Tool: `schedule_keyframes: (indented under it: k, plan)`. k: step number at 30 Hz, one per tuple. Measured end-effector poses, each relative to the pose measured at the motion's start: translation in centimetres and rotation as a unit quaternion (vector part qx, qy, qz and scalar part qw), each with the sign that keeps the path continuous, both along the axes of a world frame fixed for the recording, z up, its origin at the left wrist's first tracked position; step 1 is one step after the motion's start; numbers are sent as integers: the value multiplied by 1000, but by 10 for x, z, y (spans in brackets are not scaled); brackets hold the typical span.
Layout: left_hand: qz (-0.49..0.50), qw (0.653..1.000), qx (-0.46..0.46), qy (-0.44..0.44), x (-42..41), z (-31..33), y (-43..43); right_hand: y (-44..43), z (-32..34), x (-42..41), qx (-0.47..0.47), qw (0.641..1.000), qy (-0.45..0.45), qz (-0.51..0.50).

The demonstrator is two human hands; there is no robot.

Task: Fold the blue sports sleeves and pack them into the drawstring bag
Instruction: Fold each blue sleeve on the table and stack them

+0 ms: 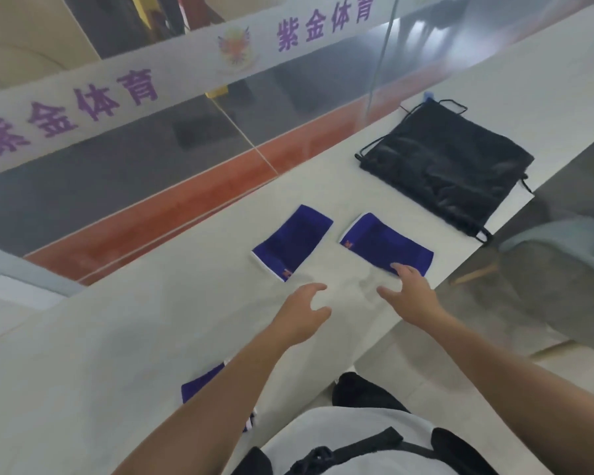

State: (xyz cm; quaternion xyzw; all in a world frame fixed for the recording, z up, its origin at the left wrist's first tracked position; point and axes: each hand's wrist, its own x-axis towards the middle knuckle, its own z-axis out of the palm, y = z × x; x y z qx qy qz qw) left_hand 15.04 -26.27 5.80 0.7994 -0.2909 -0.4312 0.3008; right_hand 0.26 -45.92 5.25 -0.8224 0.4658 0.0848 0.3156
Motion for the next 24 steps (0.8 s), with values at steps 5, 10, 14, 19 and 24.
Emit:
schedule_keyframes:
  k: [5, 10, 14, 19, 24]
  plan:
    - [82, 988, 32, 130, -15, -7, -80, -86, -7, 14, 18, 1000, 25, -3]
    - [211, 948, 61, 232, -29, -25, -152, -141, -26, 37, 49, 997, 41, 32]
    - [329, 891, 46, 311, -35, -42, -186, -153, -39, 45, 52, 997, 33, 55]
    - [393, 849, 14, 351, -33, -43, -185, -136, -48, 39, 194, 979, -38, -59]
    - [377, 867, 32, 325, -24, -46, -145, -105, -29, 33, 403, 892, -76, -191]
